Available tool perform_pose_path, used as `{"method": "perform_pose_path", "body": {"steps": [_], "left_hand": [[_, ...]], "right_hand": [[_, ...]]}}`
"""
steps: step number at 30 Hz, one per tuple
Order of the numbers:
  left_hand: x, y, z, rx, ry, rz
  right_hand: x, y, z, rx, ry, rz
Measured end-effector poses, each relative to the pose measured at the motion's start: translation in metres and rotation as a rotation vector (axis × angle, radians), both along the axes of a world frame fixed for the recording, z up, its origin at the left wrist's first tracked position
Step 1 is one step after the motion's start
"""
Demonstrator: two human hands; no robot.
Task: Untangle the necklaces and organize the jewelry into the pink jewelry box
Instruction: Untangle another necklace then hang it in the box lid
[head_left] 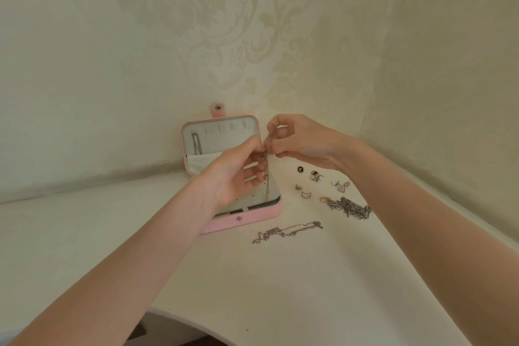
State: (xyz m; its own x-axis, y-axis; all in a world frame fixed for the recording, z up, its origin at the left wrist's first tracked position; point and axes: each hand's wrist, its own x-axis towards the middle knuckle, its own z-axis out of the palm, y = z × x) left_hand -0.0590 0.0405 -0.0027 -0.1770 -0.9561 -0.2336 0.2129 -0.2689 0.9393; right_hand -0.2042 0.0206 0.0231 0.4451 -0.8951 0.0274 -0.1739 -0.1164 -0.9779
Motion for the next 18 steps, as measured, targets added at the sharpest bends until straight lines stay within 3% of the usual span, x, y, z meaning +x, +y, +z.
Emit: {"method": "perform_pose_path", "body": {"steps": [5, 18], "left_hand": [[0.004, -0.005, -0.002, -0.129, -0.147, 0.082], [0.009, -0.005, -0.003, -0.25, -0.323, -0.008]], "right_hand": [[-0.011, 0.0, -0.001, 0.019, -0.091, -0.089], [-0.011, -0.002, -0.001, 0.045, 0.035, -0.116]]}}
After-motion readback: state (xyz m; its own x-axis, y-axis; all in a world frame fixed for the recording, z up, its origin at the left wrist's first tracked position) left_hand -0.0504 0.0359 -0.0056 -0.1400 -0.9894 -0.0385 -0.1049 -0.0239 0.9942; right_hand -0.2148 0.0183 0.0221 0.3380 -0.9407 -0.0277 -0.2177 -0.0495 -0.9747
